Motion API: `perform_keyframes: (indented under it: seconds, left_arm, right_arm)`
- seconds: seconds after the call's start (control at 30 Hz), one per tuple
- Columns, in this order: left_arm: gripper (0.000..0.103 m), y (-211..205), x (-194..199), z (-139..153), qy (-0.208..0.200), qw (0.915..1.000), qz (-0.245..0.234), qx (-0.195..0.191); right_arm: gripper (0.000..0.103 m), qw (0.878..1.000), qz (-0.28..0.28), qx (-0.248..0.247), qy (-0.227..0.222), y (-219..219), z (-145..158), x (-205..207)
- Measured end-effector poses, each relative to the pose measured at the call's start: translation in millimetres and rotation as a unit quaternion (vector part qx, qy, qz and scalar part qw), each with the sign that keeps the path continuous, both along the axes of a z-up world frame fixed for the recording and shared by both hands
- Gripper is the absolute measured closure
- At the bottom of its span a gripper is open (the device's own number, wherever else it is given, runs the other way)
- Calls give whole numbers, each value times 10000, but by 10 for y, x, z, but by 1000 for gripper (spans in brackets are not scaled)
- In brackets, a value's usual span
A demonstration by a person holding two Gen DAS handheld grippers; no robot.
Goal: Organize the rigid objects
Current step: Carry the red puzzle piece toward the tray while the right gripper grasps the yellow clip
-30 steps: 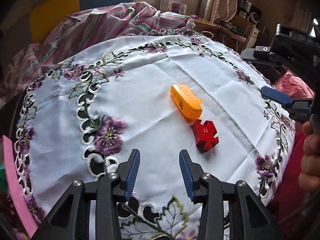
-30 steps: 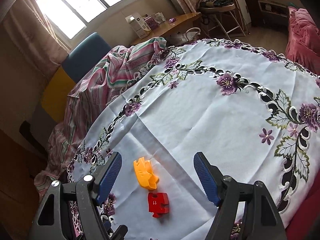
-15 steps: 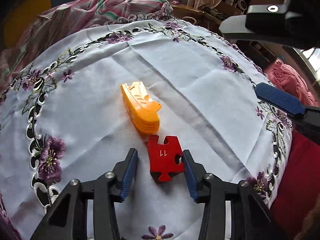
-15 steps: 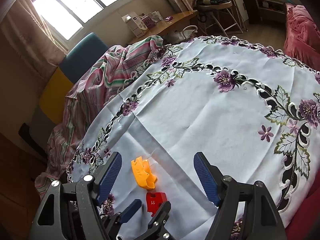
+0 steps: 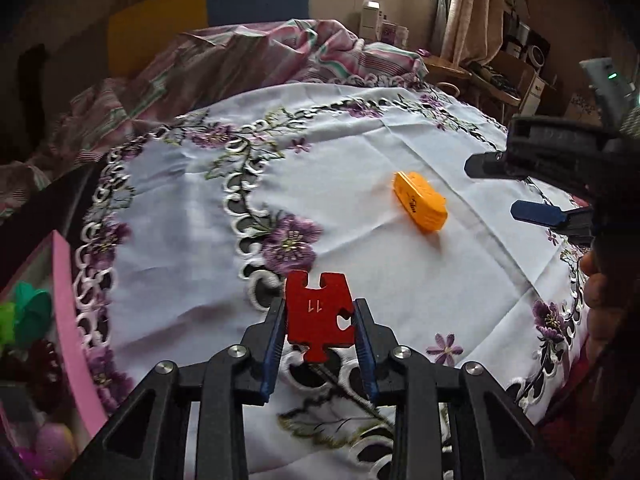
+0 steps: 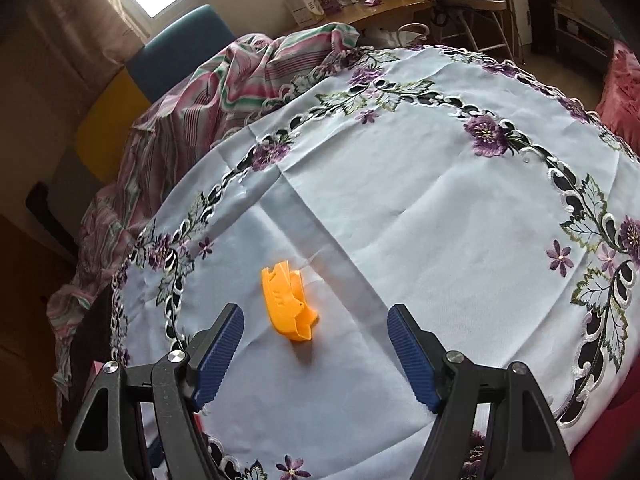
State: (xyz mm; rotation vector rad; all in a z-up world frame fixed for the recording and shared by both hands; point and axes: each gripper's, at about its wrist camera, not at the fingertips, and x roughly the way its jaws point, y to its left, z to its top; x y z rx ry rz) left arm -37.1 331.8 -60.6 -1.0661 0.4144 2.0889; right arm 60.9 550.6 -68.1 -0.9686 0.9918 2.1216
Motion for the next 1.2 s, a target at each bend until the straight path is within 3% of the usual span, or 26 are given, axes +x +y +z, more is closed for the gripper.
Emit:
perform_keyframes:
  seconds: [0.23, 0.6, 0.9, 0.97, 1.03, 1.2]
  left_arm:
    - [70, -546, 39, 306, 440, 9984, 325, 121]
    - [70, -989, -8, 391, 374, 9960, 768, 245]
    - [70, -1130, 7, 372, 312, 9949, 926, 257]
    - [70, -1161, 9, 366, 283, 9945, 966, 277]
    - [70, -1193, 9, 362, 257, 9942, 1001, 288]
    - [70, -1284, 27, 350, 225, 9931, 1115, 289]
  right_arm:
    - [27, 9943, 744, 481, -597, -161, -30, -394]
    - [27, 9736, 1246, 1298, -1401, -142, -302, -905]
    - [29, 9627, 1579, 1308, -1763, -205, -515, -1010]
    - [38, 9636, 1618, 1304, -1682, -215, -509, -1004]
    - [74, 9654, 1598, 1271, -1624, -220, -483, -982]
    - [74, 9661, 1682, 1162, -1579, -248, -477, -965]
